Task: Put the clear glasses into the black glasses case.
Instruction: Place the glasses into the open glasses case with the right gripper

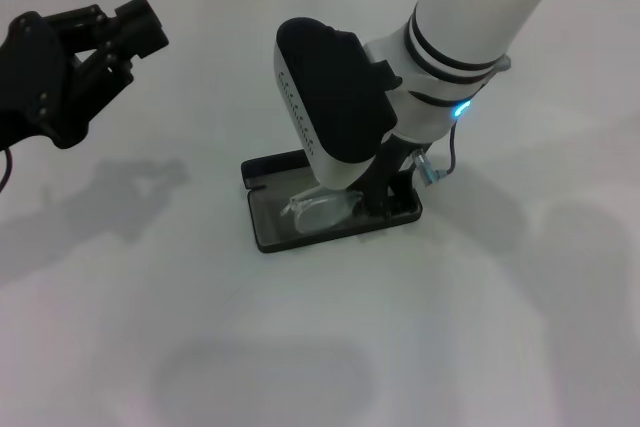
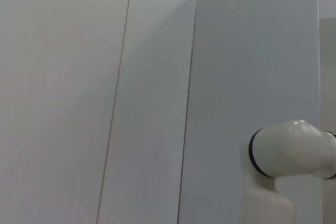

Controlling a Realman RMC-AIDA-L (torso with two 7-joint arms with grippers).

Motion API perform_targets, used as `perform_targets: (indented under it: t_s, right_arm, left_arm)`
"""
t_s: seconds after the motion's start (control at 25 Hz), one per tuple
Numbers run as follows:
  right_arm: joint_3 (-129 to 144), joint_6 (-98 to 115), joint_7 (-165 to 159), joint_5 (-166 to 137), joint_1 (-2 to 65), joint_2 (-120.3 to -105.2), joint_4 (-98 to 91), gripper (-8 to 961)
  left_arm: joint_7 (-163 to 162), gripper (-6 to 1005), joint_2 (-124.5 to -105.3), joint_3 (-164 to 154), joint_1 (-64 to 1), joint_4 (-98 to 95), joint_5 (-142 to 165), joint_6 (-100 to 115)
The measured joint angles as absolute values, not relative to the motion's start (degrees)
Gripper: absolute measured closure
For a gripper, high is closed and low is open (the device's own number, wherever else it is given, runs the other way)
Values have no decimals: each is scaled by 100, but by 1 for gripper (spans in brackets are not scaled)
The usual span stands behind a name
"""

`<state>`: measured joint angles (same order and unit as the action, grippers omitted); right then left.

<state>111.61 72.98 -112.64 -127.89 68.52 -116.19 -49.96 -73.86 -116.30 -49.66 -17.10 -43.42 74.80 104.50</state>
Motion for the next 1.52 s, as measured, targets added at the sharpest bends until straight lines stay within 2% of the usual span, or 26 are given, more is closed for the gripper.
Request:
perform_targets:
  t_s: [0.52,0.96,1.52]
  right_arm:
    - [11221,7163,-11250,-12718,6855,-11619,-4878,842]
    - [11269,7071,-11285,-12715,6838,-11619,-4864,842]
    - [11218,6915,-11483,-12664,6874,-11619,-4707,843]
  left_arm:
    - [-7427,840,-11619,-4966,-1732,-4342,7495,10427]
    - [-7428,686,-11619,-4966,-1732,-4342,7494,10423]
    - [-7436,685,-11623,-4965,-1722,-4341,7462,10423]
